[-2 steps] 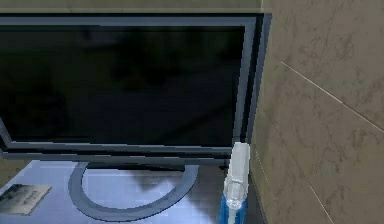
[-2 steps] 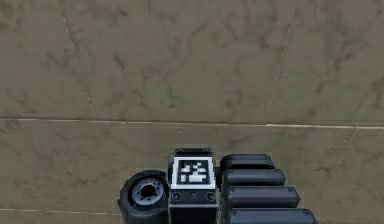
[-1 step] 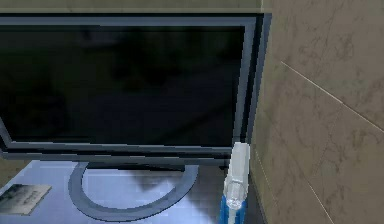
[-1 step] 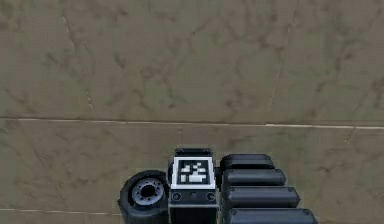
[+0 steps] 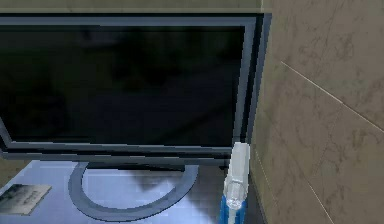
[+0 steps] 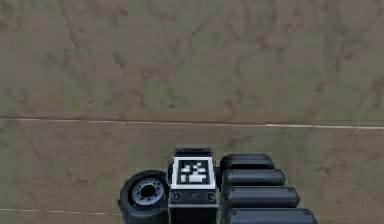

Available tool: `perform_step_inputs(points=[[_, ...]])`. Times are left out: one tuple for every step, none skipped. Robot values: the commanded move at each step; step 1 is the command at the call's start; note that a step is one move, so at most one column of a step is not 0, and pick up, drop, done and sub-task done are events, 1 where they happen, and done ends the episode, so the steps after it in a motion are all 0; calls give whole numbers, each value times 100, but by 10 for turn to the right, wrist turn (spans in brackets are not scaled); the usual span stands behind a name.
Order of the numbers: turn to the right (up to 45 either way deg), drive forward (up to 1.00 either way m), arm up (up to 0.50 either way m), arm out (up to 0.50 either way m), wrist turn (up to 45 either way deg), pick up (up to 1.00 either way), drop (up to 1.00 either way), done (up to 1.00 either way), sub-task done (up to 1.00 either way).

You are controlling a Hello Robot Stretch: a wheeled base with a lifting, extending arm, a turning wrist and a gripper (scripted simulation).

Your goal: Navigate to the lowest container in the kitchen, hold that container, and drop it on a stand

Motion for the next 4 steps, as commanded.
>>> perform_step_inputs(points=[[-450,0,0,0,0,0,0,0,0],[-450,0,0,0,0,0,0,0,0],[-450,0,0,0,0,0,0,0,0],[-30,0,0,0,0,0,0,0,0]])
